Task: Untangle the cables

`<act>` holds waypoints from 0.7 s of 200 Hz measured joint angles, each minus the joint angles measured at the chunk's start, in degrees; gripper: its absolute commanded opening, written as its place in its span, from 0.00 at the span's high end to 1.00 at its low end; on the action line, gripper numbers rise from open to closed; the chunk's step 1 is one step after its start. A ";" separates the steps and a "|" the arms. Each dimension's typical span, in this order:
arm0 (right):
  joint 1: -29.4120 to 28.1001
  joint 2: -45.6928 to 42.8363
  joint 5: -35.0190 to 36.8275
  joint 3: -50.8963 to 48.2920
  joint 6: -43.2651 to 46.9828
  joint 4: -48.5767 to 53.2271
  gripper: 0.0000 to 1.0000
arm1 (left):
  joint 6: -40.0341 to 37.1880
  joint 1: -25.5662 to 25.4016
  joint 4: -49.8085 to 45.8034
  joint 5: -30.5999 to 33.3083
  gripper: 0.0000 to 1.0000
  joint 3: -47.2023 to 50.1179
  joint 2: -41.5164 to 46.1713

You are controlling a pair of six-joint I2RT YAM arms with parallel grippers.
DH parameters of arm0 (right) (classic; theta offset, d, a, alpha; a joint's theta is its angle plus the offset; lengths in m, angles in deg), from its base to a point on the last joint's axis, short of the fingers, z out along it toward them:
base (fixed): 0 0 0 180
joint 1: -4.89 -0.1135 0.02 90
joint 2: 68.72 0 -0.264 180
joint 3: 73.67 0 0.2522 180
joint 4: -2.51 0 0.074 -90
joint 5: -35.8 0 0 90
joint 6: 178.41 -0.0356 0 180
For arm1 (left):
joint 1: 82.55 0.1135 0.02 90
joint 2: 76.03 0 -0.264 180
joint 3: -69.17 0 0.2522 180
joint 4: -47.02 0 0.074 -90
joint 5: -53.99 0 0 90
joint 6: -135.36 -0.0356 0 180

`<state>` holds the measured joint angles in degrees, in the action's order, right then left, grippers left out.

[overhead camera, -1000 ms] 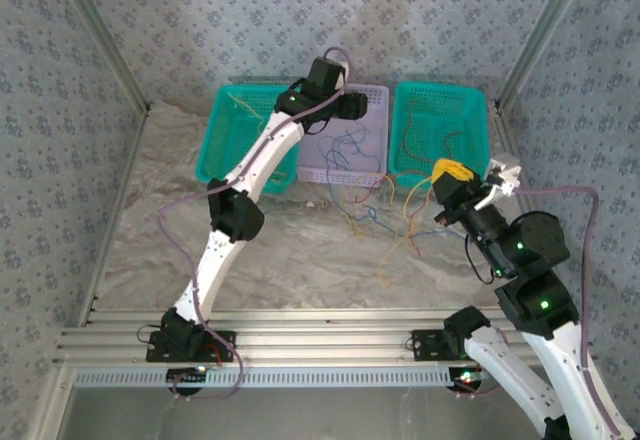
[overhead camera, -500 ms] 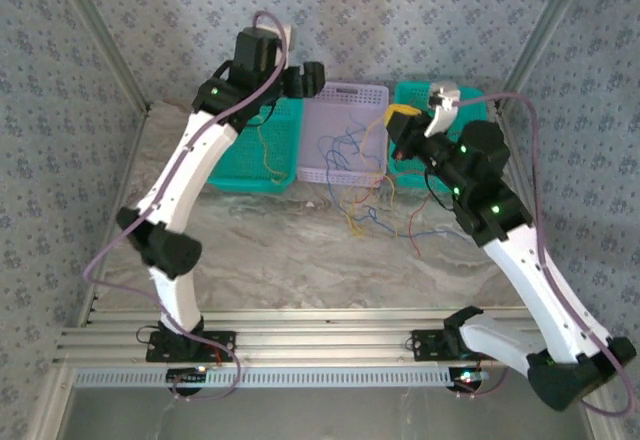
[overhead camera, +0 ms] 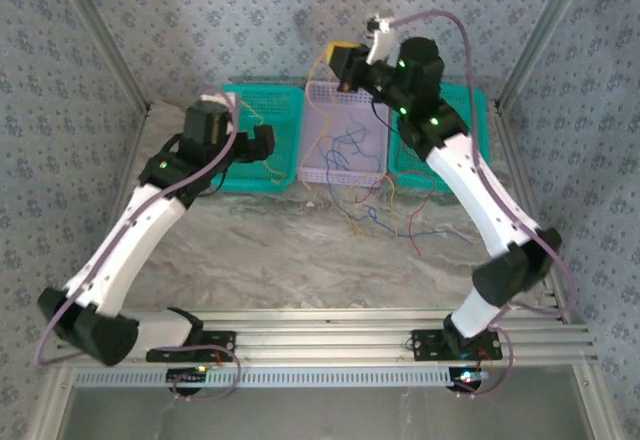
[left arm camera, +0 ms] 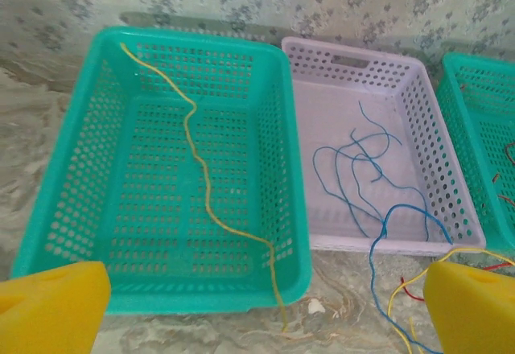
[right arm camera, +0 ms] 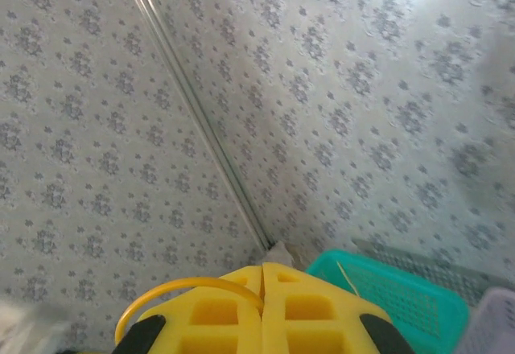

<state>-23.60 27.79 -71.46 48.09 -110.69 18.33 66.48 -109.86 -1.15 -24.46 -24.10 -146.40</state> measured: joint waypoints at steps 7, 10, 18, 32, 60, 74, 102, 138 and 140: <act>-0.33 2.99 -0.50 4.00 0.00 0.74 1.00 | 0.02 0.31 -0.17 0.35 0.00 1.51 2.51; -0.50 4.57 -0.94 6.08 0.02 1.07 1.00 | 0.04 0.46 -0.24 0.50 0.01 2.12 3.52; -0.79 7.54 -1.46 9.79 0.02 1.42 1.00 | 0.15 1.01 -0.59 0.96 0.00 4.00 6.36; -1.53 13.51 -2.67 17.66 0.02 3.41 1.00 | 0.24 2.08 -0.85 1.97 0.00 7.69 10.75; -2.71 26.21 -4.57 34.82 0.00 7.43 1.00 | 0.63 3.93 -1.75 3.93 0.00 15.69 16.87; -3.10 33.14 -5.16 43.39 -0.33 8.28 1.00 | 0.70 4.46 -2.03 4.85 0.00 19.06 18.75; -3.21 40.44 -5.79 47.39 -1.09 8.07 1.00 | 0.87 4.50 -2.40 6.29 0.00 22.01 20.13; -3.21 47.69 -6.69 47.30 -2.38 8.55 1.00 | 0.85 4.59 -2.16 6.95 0.00 22.03 20.13; -3.23 48.19 -6.80 47.10 -2.40 8.55 1.00 | 0.85 4.61 -2.16 6.95 0.00 22.03 20.13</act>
<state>-26.84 75.99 -78.26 95.20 -113.10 26.88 67.33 -105.25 -3.32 -17.51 -2.07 -126.27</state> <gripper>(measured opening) 0.051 0.996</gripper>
